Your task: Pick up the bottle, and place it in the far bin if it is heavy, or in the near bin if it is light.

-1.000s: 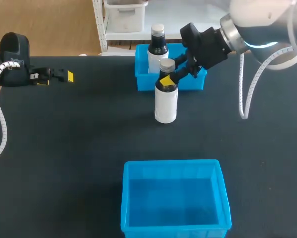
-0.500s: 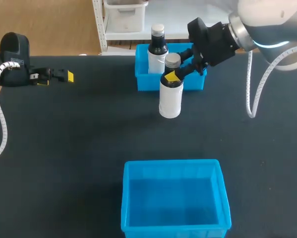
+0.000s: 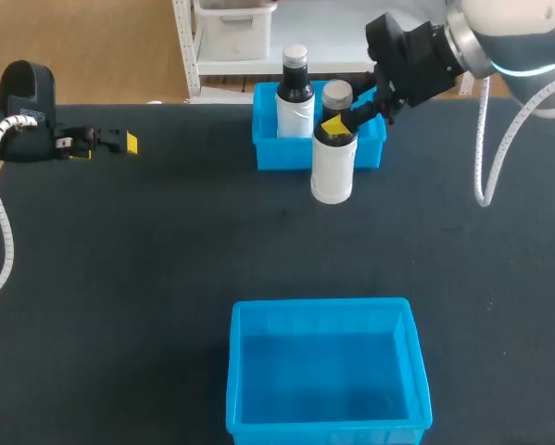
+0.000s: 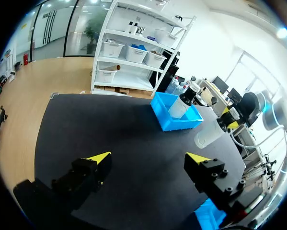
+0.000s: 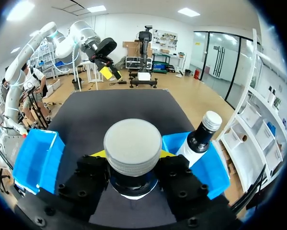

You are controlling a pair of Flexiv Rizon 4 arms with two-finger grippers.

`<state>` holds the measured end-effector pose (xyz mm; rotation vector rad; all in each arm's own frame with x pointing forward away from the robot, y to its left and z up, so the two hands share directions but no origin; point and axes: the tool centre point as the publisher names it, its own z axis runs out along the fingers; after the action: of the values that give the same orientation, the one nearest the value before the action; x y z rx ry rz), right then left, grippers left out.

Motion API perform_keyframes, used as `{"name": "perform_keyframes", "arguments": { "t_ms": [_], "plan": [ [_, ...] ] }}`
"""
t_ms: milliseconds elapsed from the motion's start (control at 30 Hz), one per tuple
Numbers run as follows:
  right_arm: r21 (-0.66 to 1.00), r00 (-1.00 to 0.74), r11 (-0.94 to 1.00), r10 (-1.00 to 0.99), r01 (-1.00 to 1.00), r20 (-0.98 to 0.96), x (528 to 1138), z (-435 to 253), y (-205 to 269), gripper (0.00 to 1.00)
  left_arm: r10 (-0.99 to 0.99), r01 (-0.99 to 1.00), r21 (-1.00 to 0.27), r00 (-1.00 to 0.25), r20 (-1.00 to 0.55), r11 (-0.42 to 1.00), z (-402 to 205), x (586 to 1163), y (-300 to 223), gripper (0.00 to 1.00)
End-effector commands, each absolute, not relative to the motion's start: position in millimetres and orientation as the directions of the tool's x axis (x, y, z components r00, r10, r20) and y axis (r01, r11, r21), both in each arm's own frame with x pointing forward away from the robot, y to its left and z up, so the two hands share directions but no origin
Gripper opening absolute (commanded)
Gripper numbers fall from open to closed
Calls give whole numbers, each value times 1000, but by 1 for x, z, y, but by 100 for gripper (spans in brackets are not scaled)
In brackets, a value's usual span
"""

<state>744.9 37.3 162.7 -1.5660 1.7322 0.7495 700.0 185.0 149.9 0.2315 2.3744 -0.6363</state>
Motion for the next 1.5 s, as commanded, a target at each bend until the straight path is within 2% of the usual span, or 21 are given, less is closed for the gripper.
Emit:
{"name": "perform_keyframes", "arguments": {
  "t_ms": [33,900,1500],
  "plan": [
    [-24,-51,114,-610,-993,-791,746,173,29,0,0,321,-383,-767,-642,866,150,700,185,100],
    [-13,-83,148,-623,-989,-778,800,219,-4,0,0,321,-383,-767,-642,866,150,700,185,100],
    [-2,-83,137,-613,-991,-786,858,225,5,0,0,321,-383,-767,-642,866,150,700,185,100]
  ]
}}
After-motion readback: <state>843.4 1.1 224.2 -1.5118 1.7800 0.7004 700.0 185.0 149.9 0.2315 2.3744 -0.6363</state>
